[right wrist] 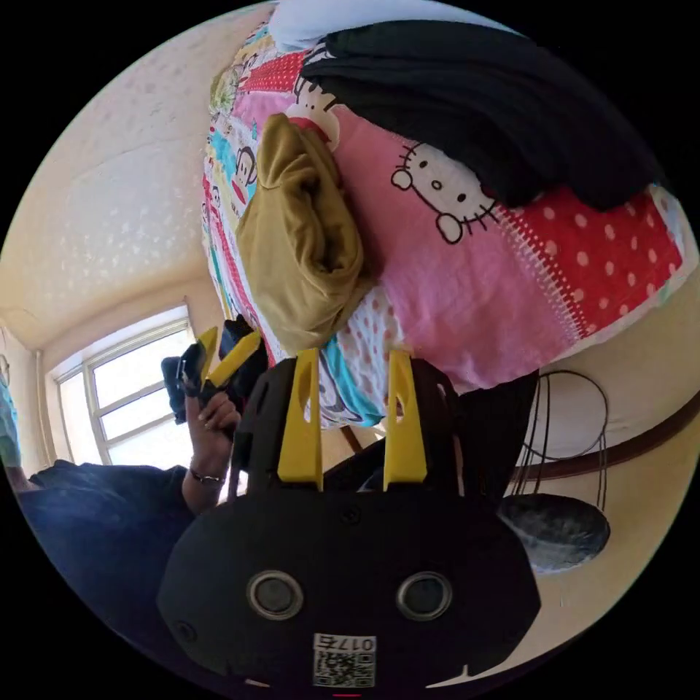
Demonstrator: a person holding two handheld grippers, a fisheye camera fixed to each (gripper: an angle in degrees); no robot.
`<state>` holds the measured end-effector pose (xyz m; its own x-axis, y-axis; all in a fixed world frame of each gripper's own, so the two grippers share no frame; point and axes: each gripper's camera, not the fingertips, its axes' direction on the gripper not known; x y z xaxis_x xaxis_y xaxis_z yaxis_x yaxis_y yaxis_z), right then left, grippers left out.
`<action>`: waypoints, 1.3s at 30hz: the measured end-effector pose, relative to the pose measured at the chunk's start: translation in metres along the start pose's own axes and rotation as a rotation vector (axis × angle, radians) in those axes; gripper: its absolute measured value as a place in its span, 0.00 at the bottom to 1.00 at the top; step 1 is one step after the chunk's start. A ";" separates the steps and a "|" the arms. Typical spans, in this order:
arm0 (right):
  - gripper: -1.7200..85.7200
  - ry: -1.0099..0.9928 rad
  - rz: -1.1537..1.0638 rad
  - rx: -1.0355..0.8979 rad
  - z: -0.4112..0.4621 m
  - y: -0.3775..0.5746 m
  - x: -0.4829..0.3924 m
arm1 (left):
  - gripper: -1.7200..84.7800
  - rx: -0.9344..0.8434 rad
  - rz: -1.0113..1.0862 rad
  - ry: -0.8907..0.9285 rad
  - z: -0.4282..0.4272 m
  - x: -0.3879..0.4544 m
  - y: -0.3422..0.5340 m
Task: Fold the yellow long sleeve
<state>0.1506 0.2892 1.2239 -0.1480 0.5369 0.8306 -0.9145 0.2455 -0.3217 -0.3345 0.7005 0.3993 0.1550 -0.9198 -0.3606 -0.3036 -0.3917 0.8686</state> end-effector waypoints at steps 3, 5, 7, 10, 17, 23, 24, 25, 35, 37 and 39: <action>0.21 -0.254 0.110 0.007 0.010 -0.002 0.026 | 0.26 -0.091 -0.171 0.137 0.034 -0.030 -0.006; 0.24 -0.400 0.219 0.044 0.020 -0.003 0.046 | 0.17 -0.180 -0.274 0.321 0.073 -0.032 -0.008; 0.25 -0.486 0.292 0.078 0.029 -0.004 0.059 | 0.12 -0.142 -0.370 0.426 0.079 -0.028 -0.003; 0.27 -0.641 0.363 0.145 0.039 -0.009 0.071 | 0.10 -0.082 -0.400 0.553 0.058 0.001 0.000; 0.13 -0.821 0.201 0.186 0.014 -0.038 0.035 | 0.09 -0.063 -0.137 0.533 -0.065 0.107 -0.007; 0.08 -0.600 -0.169 -0.034 0.014 -0.024 -0.106 | 0.09 0.143 -0.073 0.546 -0.209 0.129 0.024; 0.08 -0.596 -0.193 -0.054 0.021 -0.022 -0.120 | 0.09 0.170 -0.074 0.549 -0.225 0.128 0.029; 0.07 -0.591 -0.246 -0.093 0.036 -0.018 -0.149 | 0.09 0.231 -0.081 0.552 -0.256 0.125 0.039; 0.06 -0.675 -0.515 -0.376 0.195 0.020 -0.326 | 0.08 0.622 0.016 0.363 -0.482 0.135 0.103; 0.05 -0.702 -0.552 -0.422 0.225 0.033 -0.340 | 0.09 0.681 0.040 0.319 -0.509 0.132 0.117; 0.05 -0.748 -0.566 -0.472 0.258 0.048 -0.351 | 0.09 0.740 0.056 0.282 -0.533 0.124 0.136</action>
<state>0.0616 -0.0954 1.0341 -0.0866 -0.3508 0.9325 -0.7070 0.6811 0.1906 0.1448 0.5472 0.6537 0.3236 -0.9361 -0.1375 -0.8485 -0.3514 0.3957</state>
